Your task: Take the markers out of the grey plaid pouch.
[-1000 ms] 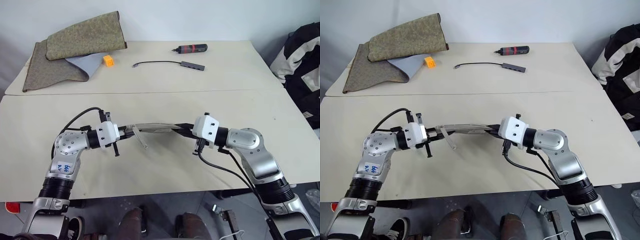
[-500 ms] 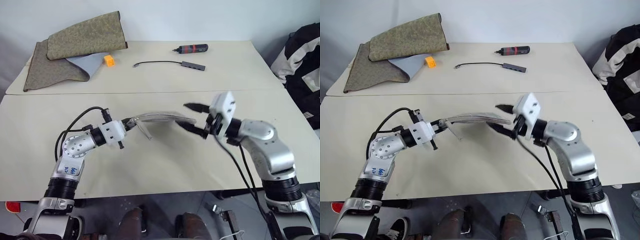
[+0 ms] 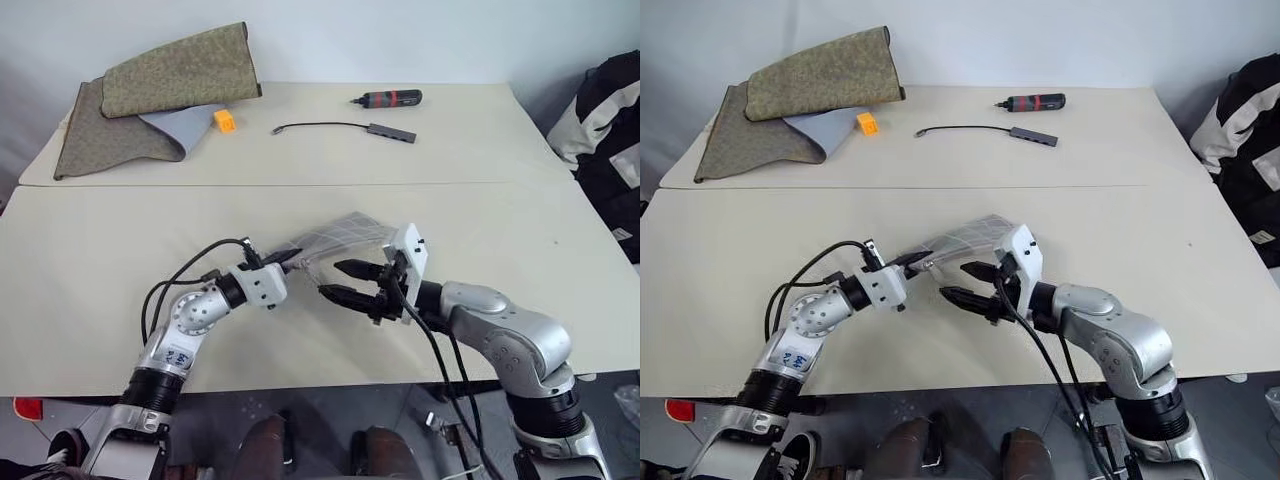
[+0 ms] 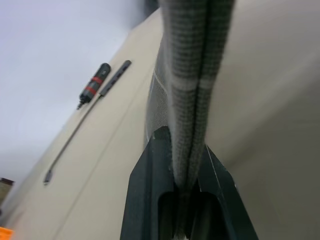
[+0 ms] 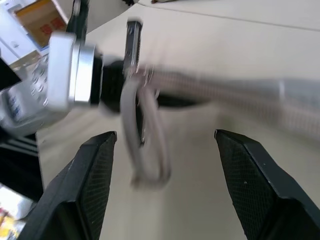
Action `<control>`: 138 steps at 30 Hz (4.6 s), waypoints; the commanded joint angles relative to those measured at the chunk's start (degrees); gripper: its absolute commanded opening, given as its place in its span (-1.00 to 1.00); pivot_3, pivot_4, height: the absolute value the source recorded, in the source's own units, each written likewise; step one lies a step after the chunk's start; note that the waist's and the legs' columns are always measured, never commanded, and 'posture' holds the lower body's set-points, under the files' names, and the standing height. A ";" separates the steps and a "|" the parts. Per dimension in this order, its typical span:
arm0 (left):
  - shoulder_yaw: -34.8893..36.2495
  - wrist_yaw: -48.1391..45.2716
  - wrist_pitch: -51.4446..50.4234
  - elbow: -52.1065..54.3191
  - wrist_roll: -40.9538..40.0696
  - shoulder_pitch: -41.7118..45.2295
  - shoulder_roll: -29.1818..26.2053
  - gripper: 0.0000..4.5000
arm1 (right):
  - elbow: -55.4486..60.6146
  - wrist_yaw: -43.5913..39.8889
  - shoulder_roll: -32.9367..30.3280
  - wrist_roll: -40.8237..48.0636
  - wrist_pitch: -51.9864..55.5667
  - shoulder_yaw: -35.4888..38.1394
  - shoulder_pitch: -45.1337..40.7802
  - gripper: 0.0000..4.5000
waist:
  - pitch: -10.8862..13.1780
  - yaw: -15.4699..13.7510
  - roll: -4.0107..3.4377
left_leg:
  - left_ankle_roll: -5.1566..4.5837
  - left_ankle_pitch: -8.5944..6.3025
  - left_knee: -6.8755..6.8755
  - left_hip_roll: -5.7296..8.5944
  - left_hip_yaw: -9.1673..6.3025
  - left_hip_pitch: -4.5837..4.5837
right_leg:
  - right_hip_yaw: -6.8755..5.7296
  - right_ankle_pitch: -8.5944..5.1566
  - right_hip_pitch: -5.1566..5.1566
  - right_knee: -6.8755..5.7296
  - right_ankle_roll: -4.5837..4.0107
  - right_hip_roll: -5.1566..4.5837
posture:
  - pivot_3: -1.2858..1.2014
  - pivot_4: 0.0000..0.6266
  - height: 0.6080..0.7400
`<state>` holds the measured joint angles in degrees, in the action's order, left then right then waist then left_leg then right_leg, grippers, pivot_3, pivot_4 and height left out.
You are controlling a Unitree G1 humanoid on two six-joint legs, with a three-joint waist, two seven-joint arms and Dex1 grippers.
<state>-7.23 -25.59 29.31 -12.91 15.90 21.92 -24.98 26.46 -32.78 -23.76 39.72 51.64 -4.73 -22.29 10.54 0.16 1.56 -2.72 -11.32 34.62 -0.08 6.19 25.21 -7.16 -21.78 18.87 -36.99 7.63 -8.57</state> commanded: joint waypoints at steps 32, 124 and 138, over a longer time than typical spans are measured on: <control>12.98 -25.29 -15.56 9.21 -37.88 -8.34 -8.97 -1.00 | -15.46 -16.05 -19.11 -9.14 -13.28 6.73 -4.83 -0.99 | 0.14 -0.20 -0.23 | 0.00 -0.01 0.00 0.03 -0.15 -0.04 | -0.26 0.00 -0.27 0.52 0.00 -0.04 | 0.03 -0.52 1.00; 3.77 -26.15 -28.42 18.27 -34.15 -6.23 1.50 -1.00 | -9.08 -16.73 -8.98 -45.54 -33.62 -14.81 -11.36 0.46 | 0.21 -0.01 -0.35 | 0.00 0.08 -0.19 0.17 -0.29 -0.03 | -0.32 0.10 -0.36 0.56 0.17 0.01 | 0.03 -0.52 1.00; 0.95 -26.97 -32.05 21.69 -35.33 -5.21 3.73 -1.00 | -16.59 -15.44 -6.39 -53.77 -37.54 -20.99 -14.09 0.17 | 0.21 -0.02 -0.35 | 0.00 0.08 -0.18 0.17 -0.30 -0.03 | -0.32 0.10 -0.37 0.54 0.17 0.01 | 0.03 -0.52 1.00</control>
<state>-4.68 -51.70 -3.09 4.20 -17.90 15.46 -22.29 10.30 -49.12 -30.71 -12.75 16.07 -24.99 -35.16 10.75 0.14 1.20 -2.72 -11.23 34.43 0.10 5.89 25.19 -7.48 -21.68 18.52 -36.46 7.80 -8.55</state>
